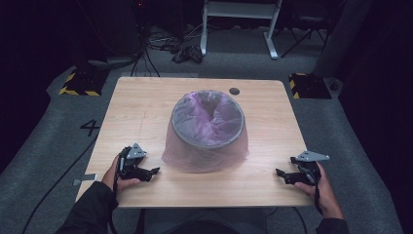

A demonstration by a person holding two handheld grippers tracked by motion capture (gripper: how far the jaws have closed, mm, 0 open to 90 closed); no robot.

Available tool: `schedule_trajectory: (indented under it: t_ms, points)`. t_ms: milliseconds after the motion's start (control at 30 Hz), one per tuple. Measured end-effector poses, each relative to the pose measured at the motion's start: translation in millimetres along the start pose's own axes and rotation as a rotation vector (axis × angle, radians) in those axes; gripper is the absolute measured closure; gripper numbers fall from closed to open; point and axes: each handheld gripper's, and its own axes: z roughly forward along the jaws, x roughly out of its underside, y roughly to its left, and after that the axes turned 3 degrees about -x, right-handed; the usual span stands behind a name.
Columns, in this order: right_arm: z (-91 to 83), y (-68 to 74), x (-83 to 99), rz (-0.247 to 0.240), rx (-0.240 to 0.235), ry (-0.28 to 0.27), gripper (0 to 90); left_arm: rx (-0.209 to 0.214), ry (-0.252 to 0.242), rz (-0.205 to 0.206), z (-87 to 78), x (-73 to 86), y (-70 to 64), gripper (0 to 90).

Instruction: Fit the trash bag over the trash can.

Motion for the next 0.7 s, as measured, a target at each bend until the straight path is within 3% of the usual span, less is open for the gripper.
schedule_trajectory:
  t_ms: [700]
  points:
    - [-0.1, 0.2, 0.1, -0.002, 0.0, -0.001, 14.4, 0.002, 0.0, 0.007, 0.6, -0.6, 0.6, 14.7]
